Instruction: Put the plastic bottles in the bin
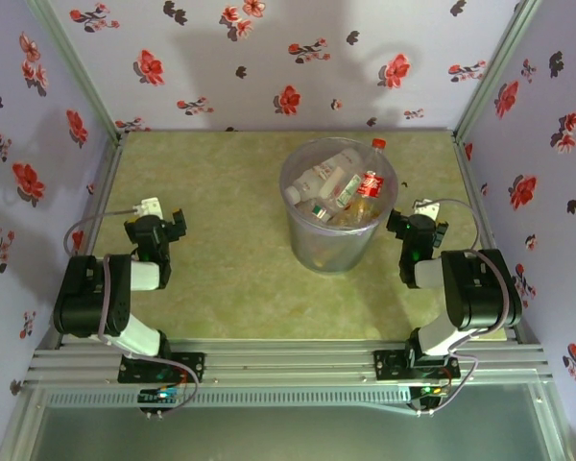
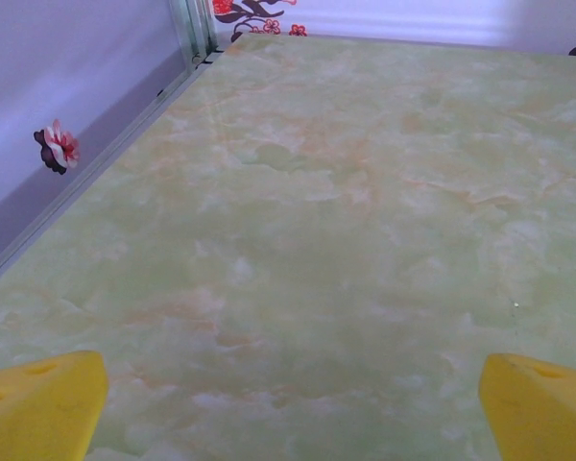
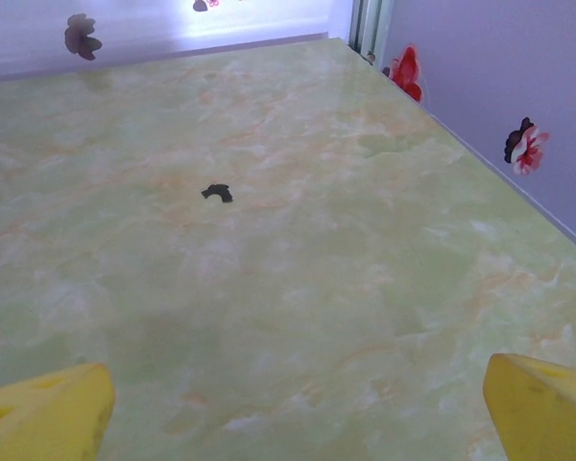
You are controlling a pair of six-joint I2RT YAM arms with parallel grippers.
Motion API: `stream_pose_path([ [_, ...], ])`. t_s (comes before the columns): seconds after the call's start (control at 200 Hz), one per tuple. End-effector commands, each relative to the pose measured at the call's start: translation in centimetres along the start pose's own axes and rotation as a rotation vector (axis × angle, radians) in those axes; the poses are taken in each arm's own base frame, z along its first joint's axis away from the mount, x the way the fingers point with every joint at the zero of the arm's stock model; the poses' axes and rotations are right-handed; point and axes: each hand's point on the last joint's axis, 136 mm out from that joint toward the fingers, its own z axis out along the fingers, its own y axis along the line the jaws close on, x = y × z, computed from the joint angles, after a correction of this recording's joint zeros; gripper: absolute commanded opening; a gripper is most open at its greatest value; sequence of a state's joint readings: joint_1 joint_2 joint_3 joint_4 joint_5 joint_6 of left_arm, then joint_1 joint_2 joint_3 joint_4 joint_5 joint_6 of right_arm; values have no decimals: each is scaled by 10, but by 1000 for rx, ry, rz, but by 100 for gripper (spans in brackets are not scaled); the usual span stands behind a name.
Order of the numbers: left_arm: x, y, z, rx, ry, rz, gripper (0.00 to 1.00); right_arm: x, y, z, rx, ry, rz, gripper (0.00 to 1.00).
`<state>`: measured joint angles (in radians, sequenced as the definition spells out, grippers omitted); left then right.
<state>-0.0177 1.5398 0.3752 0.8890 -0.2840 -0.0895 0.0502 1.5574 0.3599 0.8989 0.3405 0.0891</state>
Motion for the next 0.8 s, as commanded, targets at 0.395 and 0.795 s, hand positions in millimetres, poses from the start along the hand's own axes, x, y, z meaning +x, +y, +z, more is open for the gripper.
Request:
stream_pose_path([
  [0.395,-7,-3,0,9,-35,18,100,-9,0,3,2,-23,26,99],
  [0.795,-8,-3,0,10,-36,19,100,-8,0,4,4,-17,23,99],
])
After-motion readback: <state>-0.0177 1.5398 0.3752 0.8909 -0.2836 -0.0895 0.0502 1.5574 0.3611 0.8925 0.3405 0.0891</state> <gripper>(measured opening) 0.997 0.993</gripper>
